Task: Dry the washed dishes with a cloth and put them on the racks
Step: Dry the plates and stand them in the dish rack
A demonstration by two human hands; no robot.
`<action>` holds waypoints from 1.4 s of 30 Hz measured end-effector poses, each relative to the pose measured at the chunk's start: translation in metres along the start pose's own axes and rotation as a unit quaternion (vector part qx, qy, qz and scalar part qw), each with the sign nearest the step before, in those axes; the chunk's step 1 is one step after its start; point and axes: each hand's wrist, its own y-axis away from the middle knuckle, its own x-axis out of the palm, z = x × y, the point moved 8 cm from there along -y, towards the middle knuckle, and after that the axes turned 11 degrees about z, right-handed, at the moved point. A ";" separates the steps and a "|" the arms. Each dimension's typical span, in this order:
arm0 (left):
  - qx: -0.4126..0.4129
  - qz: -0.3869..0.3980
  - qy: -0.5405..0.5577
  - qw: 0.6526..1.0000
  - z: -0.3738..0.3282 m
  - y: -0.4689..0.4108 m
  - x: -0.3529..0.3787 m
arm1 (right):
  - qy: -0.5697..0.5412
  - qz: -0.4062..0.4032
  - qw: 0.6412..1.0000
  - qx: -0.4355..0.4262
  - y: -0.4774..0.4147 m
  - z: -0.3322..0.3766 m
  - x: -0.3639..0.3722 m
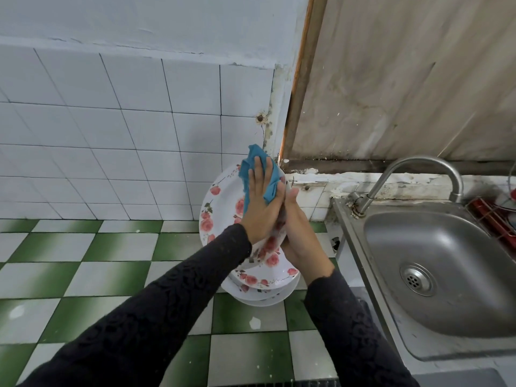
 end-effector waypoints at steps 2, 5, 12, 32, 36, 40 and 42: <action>0.016 0.028 -0.148 0.988 0.000 -0.005 0.004 | -0.077 0.061 0.995 0.010 0.001 -0.005 0.000; -0.004 0.066 -0.250 0.966 0.029 -0.002 -0.008 | -0.131 0.046 0.990 0.029 0.003 -0.014 -0.011; -0.032 0.182 -0.414 0.891 0.089 0.037 -0.002 | -0.213 0.013 0.977 0.013 0.011 -0.027 -0.031; -0.042 0.149 0.089 0.984 0.007 0.080 0.048 | -0.142 -0.016 0.988 0.057 0.005 -0.041 -0.013; -0.041 0.113 -0.025 0.992 0.013 0.047 0.033 | -0.164 0.007 0.985 0.059 0.002 -0.042 0.003; -0.015 0.073 -0.223 0.972 0.041 0.016 -0.001 | -0.185 0.025 0.980 0.076 0.000 -0.051 0.005; -0.023 0.078 -0.278 0.957 0.058 0.012 -0.014 | -0.204 0.034 0.976 0.070 0.001 -0.054 0.001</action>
